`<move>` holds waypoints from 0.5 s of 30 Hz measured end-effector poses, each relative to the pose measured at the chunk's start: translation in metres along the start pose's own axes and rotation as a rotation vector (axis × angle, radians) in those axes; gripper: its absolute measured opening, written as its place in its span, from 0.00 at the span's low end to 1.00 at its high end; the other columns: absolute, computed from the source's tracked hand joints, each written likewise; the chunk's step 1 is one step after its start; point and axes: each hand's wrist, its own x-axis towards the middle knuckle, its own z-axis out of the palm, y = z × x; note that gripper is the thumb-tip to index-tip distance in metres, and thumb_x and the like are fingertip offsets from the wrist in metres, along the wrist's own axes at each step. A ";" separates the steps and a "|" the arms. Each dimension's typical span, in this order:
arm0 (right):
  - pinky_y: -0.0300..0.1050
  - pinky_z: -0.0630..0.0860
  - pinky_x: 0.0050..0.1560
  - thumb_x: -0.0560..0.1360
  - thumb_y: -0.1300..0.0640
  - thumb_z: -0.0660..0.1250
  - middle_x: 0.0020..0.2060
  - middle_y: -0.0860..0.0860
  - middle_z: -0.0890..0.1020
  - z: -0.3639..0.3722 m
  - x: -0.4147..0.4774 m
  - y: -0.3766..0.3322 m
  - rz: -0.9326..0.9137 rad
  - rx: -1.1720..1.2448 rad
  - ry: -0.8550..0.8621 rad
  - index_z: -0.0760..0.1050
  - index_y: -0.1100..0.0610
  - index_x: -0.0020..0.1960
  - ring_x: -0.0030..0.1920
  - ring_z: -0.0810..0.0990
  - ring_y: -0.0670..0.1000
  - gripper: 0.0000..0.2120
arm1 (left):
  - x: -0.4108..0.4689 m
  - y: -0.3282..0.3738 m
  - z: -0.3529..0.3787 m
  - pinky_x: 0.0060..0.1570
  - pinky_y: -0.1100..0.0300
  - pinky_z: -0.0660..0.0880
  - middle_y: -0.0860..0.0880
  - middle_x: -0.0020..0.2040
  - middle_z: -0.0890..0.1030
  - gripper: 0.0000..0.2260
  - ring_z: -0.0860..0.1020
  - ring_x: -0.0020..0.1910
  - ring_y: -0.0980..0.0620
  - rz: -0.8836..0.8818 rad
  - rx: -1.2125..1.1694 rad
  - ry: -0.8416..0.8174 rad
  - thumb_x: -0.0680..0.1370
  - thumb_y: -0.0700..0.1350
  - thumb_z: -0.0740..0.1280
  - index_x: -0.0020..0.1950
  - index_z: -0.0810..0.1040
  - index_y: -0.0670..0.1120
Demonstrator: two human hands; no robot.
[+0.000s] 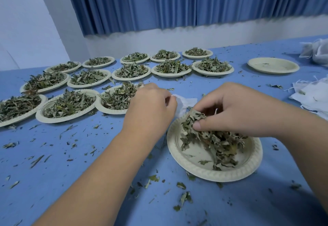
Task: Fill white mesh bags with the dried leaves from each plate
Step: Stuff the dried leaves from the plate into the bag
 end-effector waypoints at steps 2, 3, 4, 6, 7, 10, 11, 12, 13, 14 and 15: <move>0.44 0.72 0.33 0.68 0.46 0.72 0.34 0.51 0.82 -0.003 -0.001 0.001 -0.004 0.031 0.010 0.83 0.48 0.43 0.31 0.74 0.50 0.08 | 0.000 0.001 0.002 0.46 0.52 0.73 0.46 0.41 0.80 0.12 0.77 0.43 0.47 -0.008 0.004 -0.061 0.78 0.48 0.65 0.43 0.84 0.42; 0.46 0.71 0.31 0.68 0.46 0.72 0.33 0.52 0.82 -0.003 0.000 0.001 0.001 0.039 0.019 0.83 0.48 0.43 0.31 0.74 0.51 0.07 | 0.000 0.003 0.002 0.44 0.55 0.74 0.47 0.40 0.80 0.11 0.77 0.42 0.48 -0.026 -0.017 -0.088 0.78 0.49 0.66 0.43 0.84 0.43; 0.46 0.71 0.30 0.68 0.46 0.71 0.33 0.53 0.82 -0.004 0.000 0.002 0.009 0.044 0.037 0.83 0.47 0.43 0.30 0.73 0.50 0.07 | 0.000 0.004 0.002 0.40 0.59 0.73 0.50 0.38 0.80 0.10 0.77 0.40 0.52 -0.055 -0.059 -0.108 0.77 0.49 0.67 0.44 0.84 0.46; 0.46 0.71 0.30 0.68 0.46 0.71 0.34 0.54 0.81 -0.003 0.001 0.003 0.026 0.034 0.076 0.83 0.48 0.43 0.30 0.73 0.48 0.08 | -0.001 0.005 0.001 0.33 0.72 0.67 0.56 0.35 0.79 0.05 0.76 0.37 0.62 -0.105 -0.158 -0.141 0.77 0.51 0.69 0.48 0.83 0.52; 0.45 0.70 0.30 0.68 0.46 0.71 0.34 0.54 0.81 -0.003 0.002 0.004 0.033 0.018 0.092 0.83 0.49 0.43 0.30 0.72 0.47 0.08 | -0.001 0.005 0.001 0.32 0.75 0.65 0.57 0.34 0.79 0.05 0.75 0.35 0.64 -0.112 -0.193 -0.156 0.76 0.51 0.70 0.50 0.83 0.54; 0.40 0.65 0.27 0.70 0.49 0.72 0.30 0.53 0.79 0.000 0.004 0.006 0.040 0.005 0.152 0.83 0.50 0.42 0.26 0.68 0.46 0.05 | -0.001 0.004 0.001 0.34 0.78 0.65 0.57 0.34 0.79 0.05 0.73 0.34 0.69 -0.094 -0.252 -0.181 0.76 0.49 0.71 0.50 0.83 0.54; 0.38 0.63 0.26 0.70 0.50 0.72 0.28 0.53 0.78 0.000 0.004 0.006 0.040 0.013 0.171 0.83 0.50 0.41 0.25 0.67 0.45 0.05 | -0.001 0.004 0.000 0.34 0.78 0.65 0.57 0.34 0.79 0.04 0.73 0.33 0.68 -0.090 -0.254 -0.184 0.76 0.49 0.71 0.50 0.84 0.54; 0.37 0.62 0.25 0.70 0.50 0.72 0.26 0.53 0.76 0.000 0.005 0.006 0.036 0.014 0.190 0.83 0.52 0.40 0.24 0.65 0.45 0.05 | -0.002 0.004 0.000 0.34 0.78 0.65 0.58 0.34 0.79 0.04 0.73 0.32 0.68 -0.086 -0.252 -0.185 0.76 0.49 0.70 0.49 0.84 0.53; 0.36 0.61 0.24 0.71 0.51 0.71 0.24 0.53 0.73 0.000 0.004 0.007 0.032 0.005 0.210 0.82 0.54 0.39 0.24 0.64 0.45 0.07 | -0.002 0.004 0.000 0.34 0.78 0.65 0.58 0.33 0.79 0.04 0.73 0.32 0.67 -0.078 -0.252 -0.185 0.76 0.48 0.70 0.49 0.85 0.53; 0.37 0.60 0.24 0.71 0.51 0.71 0.22 0.51 0.70 0.000 0.004 0.007 0.033 -0.006 0.232 0.81 0.57 0.38 0.23 0.63 0.45 0.09 | -0.003 0.005 -0.001 0.34 0.78 0.65 0.59 0.33 0.79 0.05 0.73 0.31 0.68 -0.069 -0.256 -0.182 0.77 0.47 0.70 0.48 0.85 0.52; 0.37 0.60 0.24 0.71 0.52 0.71 0.22 0.49 0.68 0.000 0.004 0.007 0.040 -0.019 0.255 0.80 0.58 0.37 0.23 0.63 0.44 0.10 | -0.003 0.006 0.000 0.34 0.78 0.65 0.59 0.33 0.79 0.05 0.73 0.31 0.69 -0.062 -0.266 -0.177 0.77 0.47 0.70 0.47 0.86 0.51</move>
